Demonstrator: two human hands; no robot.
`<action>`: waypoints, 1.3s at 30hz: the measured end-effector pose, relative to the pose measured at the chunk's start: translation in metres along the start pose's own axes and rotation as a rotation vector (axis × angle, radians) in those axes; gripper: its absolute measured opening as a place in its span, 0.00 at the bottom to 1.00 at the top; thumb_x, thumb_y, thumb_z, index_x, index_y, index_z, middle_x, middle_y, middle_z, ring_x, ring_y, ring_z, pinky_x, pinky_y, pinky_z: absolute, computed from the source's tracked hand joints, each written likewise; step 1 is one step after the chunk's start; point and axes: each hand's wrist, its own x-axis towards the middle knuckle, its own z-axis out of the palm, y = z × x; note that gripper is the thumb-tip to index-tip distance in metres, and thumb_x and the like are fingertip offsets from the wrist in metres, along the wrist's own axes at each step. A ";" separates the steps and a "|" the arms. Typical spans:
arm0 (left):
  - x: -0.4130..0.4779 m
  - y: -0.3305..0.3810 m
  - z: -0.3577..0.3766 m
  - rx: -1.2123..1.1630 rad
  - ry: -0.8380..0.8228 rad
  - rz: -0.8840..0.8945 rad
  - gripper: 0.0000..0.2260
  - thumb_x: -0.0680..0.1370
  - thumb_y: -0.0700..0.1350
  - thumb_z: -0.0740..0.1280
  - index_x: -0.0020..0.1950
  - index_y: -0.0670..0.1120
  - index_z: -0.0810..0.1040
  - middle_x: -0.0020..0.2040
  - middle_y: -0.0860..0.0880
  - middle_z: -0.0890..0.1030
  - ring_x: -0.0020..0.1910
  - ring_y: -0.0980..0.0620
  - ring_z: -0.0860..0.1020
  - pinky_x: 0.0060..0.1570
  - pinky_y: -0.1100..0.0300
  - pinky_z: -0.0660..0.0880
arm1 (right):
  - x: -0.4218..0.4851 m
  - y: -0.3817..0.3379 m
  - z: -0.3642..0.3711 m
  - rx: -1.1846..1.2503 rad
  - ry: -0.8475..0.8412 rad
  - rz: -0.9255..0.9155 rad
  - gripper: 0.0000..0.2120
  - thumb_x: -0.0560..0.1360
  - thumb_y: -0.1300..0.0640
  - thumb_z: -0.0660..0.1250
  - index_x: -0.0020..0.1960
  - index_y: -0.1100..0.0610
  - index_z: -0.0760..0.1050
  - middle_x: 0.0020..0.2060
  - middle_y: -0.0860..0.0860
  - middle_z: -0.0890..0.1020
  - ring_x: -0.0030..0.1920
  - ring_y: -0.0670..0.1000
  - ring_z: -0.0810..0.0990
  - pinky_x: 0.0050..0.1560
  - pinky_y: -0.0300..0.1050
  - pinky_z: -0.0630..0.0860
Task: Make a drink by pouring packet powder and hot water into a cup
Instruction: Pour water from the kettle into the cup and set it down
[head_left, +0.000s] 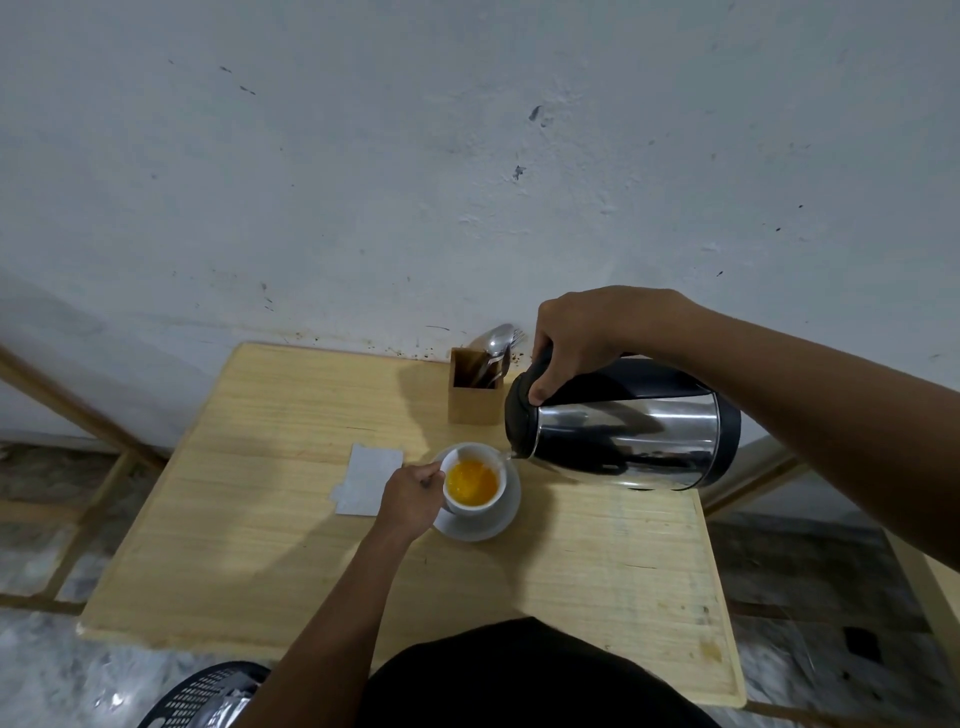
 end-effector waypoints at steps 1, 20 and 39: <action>0.000 0.000 0.000 -0.002 -0.003 -0.001 0.15 0.80 0.42 0.61 0.65 0.40 0.75 0.64 0.41 0.78 0.63 0.44 0.75 0.59 0.59 0.69 | 0.000 0.000 0.000 0.002 -0.004 0.002 0.27 0.59 0.29 0.71 0.47 0.48 0.84 0.40 0.46 0.85 0.42 0.50 0.83 0.48 0.50 0.81; 0.002 -0.001 0.001 -0.011 0.002 -0.011 0.15 0.80 0.42 0.61 0.65 0.40 0.75 0.64 0.41 0.78 0.63 0.45 0.76 0.55 0.62 0.69 | -0.003 0.003 -0.001 0.042 0.009 -0.011 0.26 0.61 0.30 0.71 0.48 0.49 0.84 0.40 0.47 0.85 0.43 0.50 0.83 0.43 0.45 0.79; 0.000 0.002 -0.002 -0.021 -0.026 0.001 0.16 0.80 0.43 0.61 0.66 0.40 0.74 0.63 0.43 0.79 0.52 0.54 0.77 0.50 0.62 0.68 | -0.031 0.040 0.020 0.360 0.115 0.039 0.24 0.64 0.28 0.69 0.47 0.45 0.86 0.39 0.43 0.86 0.43 0.44 0.82 0.49 0.46 0.79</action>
